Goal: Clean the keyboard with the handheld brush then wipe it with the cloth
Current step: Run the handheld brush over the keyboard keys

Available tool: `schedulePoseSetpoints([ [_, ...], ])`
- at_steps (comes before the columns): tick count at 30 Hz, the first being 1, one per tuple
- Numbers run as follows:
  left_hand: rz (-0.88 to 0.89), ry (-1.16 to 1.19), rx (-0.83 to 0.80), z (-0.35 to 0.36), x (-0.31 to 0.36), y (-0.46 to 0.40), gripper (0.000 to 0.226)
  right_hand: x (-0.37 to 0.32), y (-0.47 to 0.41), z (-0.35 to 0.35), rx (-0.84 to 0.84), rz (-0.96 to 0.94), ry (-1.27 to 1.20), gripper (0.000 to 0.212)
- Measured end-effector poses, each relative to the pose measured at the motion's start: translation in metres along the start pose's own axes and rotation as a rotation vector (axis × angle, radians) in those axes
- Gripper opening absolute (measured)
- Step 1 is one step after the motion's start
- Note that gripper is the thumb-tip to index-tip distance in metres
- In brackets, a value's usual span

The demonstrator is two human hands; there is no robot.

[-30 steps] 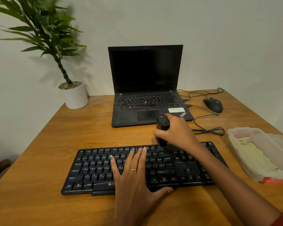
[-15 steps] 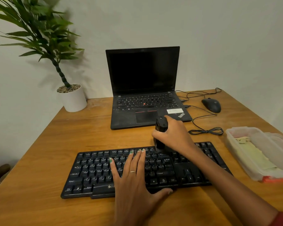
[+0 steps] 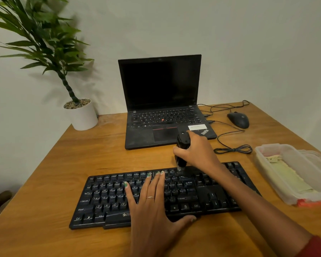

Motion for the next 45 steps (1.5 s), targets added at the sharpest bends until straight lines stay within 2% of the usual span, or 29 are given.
schedulePoseSetpoints([
  [3, -0.004, -0.001, 0.003, 0.000, -0.001, -0.001, 0.114, -0.008, 0.002, 0.015, -0.138, -0.038, -0.030, 0.026],
  [7, 0.004, -0.012, 0.000, -0.001, 0.000, 0.000, 0.114, -0.011, -0.001, 0.006, -0.008, -0.063, 0.031, 0.026],
  [10, -0.002, -0.009, 0.000, -0.001, -0.001, 0.000, 0.114, -0.013, 0.001, 0.016, -0.098, -0.077, -0.019, 0.025],
  [14, 0.001, -0.007, 0.002, -0.001, -0.001, -0.001, 0.113, -0.014, -0.003, 0.005, -0.017, -0.091, 0.127, 0.031],
  [17, 0.001, -0.010, 0.008, -0.001, -0.001, -0.001, 0.113, -0.015, 0.001, 0.017, -0.111, -0.095, 0.031, 0.026],
  [22, 0.011, -0.010, 0.019, -0.001, 0.000, 0.000, 0.112, -0.014, 0.001, 0.013, -0.001, -0.101, 0.032, 0.024],
  [25, 0.008, -0.011, 0.025, -0.001, -0.001, -0.001, 0.112, -0.011, 0.000, 0.020, -0.066, -0.067, 0.030, 0.034],
  [27, 0.007, -0.014, 0.029, -0.001, -0.001, -0.001, 0.112, -0.009, -0.004, 0.016, -0.046, -0.031, 0.044, 0.044],
  [31, 0.013, -0.013, 0.034, -0.002, 0.000, 0.000, 0.112, -0.014, 0.001, 0.010, 0.048, -0.073, -0.012, 0.021],
  [35, 0.013, -0.014, 0.034, -0.002, 0.000, 0.000, 0.112, -0.008, 0.000, 0.019, -0.163, 0.007, -0.014, 0.026],
  [40, 0.012, -0.003, 0.023, -0.001, 0.000, 0.000, 0.112, -0.013, 0.003, 0.010, 0.000, -0.054, 0.024, 0.025],
  [45, 0.013, -0.006, 0.020, 0.000, 0.000, 0.000, 0.113, -0.006, 0.000, 0.015, -0.171, 0.026, -0.015, 0.025],
])
Point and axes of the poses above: each hand's wrist, its own y-axis away from the middle knuckle, its own z-axis out of the palm, x = y × z, the point moved 10 cm from there along -y, towards the middle knuckle, and after that the axes turned 2 degrees about z, right-handed, at the moved point
